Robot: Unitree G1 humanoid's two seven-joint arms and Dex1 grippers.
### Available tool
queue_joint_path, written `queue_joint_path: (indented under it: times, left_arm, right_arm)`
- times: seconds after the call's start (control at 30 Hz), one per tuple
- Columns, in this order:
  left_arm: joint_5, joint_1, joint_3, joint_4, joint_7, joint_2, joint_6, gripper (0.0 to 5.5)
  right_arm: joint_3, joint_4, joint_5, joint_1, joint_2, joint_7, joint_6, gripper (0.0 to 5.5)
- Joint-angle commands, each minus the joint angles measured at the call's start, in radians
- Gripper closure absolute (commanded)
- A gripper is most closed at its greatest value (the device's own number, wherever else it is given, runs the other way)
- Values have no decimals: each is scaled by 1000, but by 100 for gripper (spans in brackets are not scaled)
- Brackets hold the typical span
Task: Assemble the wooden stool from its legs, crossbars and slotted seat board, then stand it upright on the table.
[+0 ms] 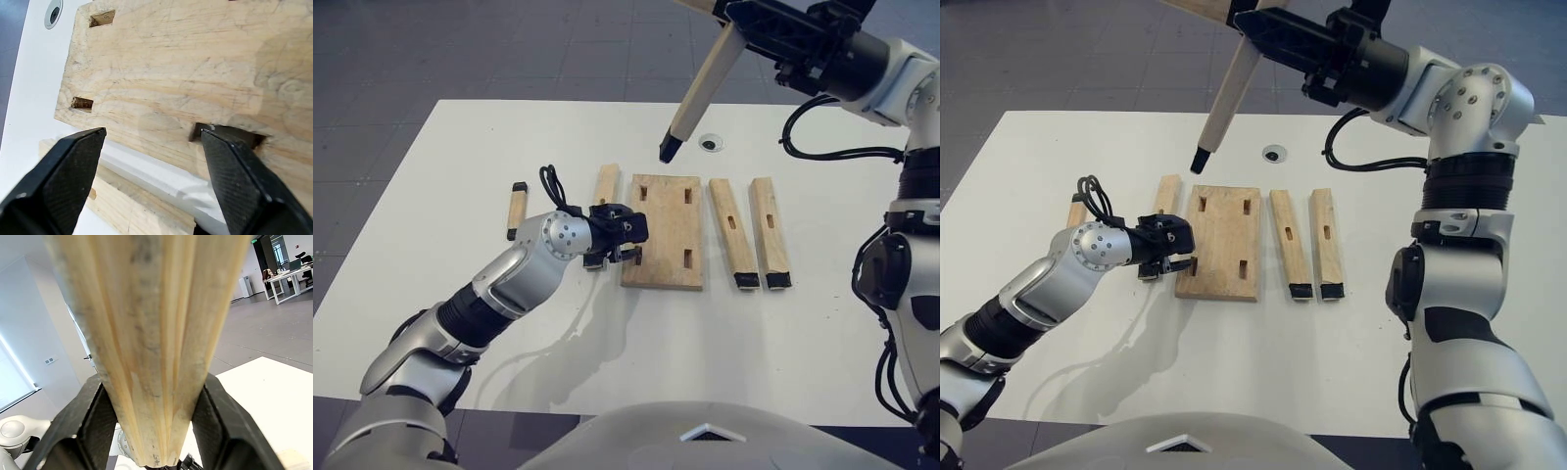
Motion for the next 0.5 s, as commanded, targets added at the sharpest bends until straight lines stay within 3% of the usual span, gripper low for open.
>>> queue_joint_path:
  times: [0.03, 0.23, 0.33, 0.5]
  left_arm:
    - [45, 48, -47, -36, -109, 88, -33, 191]
    - [91, 103, -67, -1, -286, 251, -170, 191]
    - [83, 102, -39, 95, -349, 308, -402, 191]
    - [78, 60, 32, 232, -335, 250, -617, 191]
  right_arm:
    - [-4, 4, -22, -22, 5, -8, -23, 347]
    - [23, 40, -107, -10, 0, -20, -111, 347]
    - [80, 58, -173, 41, -9, 32, -161, 347]
    - [180, 147, -303, 106, 31, 63, -293, 347]
